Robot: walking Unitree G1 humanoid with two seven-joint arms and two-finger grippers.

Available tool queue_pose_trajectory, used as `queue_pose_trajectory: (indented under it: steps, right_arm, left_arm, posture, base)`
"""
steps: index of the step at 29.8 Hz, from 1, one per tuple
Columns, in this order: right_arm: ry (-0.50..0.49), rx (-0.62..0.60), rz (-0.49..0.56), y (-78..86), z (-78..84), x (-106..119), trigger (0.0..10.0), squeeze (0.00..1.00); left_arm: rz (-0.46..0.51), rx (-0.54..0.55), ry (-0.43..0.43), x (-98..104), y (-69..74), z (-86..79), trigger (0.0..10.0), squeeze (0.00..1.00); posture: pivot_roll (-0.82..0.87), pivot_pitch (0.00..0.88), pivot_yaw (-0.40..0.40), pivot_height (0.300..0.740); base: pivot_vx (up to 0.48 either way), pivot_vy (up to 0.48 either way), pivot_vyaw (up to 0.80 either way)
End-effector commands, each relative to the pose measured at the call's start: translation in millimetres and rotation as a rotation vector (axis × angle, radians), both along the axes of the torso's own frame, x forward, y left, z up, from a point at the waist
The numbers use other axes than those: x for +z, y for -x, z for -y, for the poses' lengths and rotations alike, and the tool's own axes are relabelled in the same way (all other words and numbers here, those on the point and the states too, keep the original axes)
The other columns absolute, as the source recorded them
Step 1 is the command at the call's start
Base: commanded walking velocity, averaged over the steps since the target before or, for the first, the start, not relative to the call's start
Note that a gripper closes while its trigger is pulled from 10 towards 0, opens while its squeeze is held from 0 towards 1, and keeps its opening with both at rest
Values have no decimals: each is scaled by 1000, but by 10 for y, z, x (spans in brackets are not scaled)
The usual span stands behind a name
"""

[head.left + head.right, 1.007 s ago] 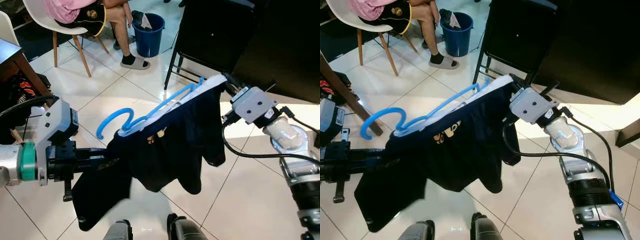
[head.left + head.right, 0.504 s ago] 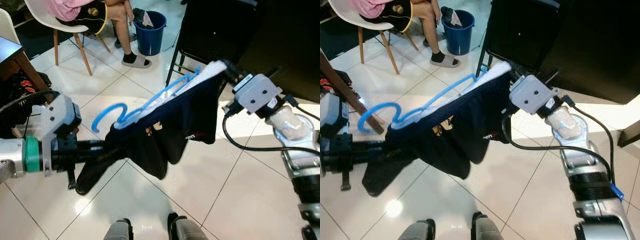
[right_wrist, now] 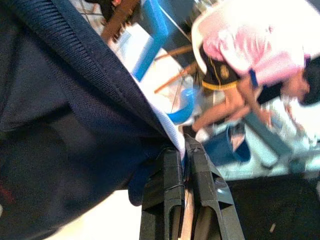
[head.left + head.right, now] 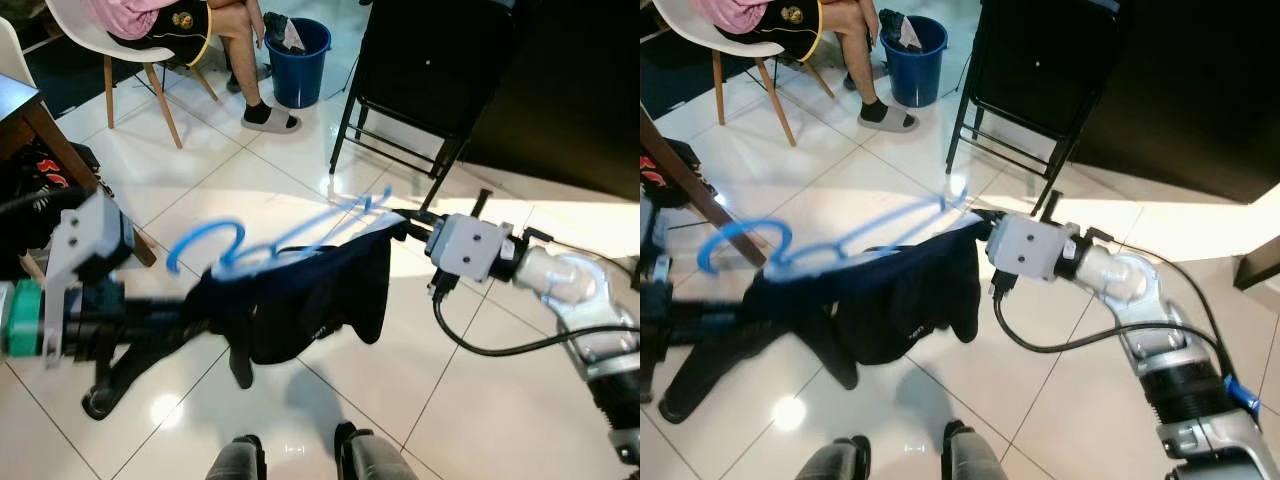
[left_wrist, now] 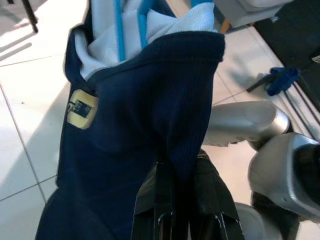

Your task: Hang hanger

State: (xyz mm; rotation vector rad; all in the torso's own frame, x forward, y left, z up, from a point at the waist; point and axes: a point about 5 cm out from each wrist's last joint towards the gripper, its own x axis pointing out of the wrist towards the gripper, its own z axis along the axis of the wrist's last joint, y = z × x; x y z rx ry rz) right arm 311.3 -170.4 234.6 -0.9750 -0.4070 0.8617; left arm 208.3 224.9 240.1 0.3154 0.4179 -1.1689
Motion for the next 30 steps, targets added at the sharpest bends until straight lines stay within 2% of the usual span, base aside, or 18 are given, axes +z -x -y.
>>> queue_pose_trajectory:
  steps: [1, 9, 15, 16, 19, 20, 22, 24, 30]
  right_arm:
    - [12, 23, 2, 22, 8, 43, 10000, 0]
    - [33, 11, 28, -12, 51, 128, 10000, 0]
    - [11, -53, 97, -73, 177, 293, 10000, 0]
    - [13, -89, 121, -94, 256, 345, 10000, 0]
    - [13, -89, 121, -94, 256, 345, 10000, 0]
    - [17, -119, 132, -106, 330, 373, 10000, 0]
    - [17, -119, 132, -106, 330, 373, 10000, 0]
    - [24, -156, 134, -107, 435, 373, 10000, 0]
    - [12, -143, 154, -122, 403, 411, 10000, 0]
  left_arm:
    - [-36, -50, -27, -19, 58, 13, 10000, 0]
    - [-73, -55, -41, -39, 88, -8, 10000, 0]
    - [-92, -31, -71, -65, 118, -94, 10000, 0]
    - [-85, -5, -91, -49, 113, -162, 10000, 0]
    - [-85, -5, -91, -49, 113, -162, 10000, 0]
    - [-61, 25, -102, -11, 93, -226, 10000, 0]
    - [-61, 25, -102, -11, 93, -226, 10000, 0]
    - [5, 98, -90, 89, 3, -321, 10000, 0]
    - [-30, 48, -92, 26, 53, -258, 10000, 0]
  posture:
    - [52, 172, 48, 740]
    - [52, 172, 51, 740]
    - [50, 174, 54, 740]
    - [51, 175, 56, 740]
    - [51, 175, 56, 740]
    - [51, 177, 57, 740]
    - [51, 177, 57, 740]
    - [59, 179, 55, 740]
    - [59, 180, 57, 740]
  base:
    - [0, 0, 0]
    - [0, 0, 0]
    - [0, 0, 0]
    - [0, 0, 0]
    - [0, 0, 0]
    - [0, 0, 0]
    - [0, 0, 0]
    - [0, 0, 0]
    - [0, 0, 0]
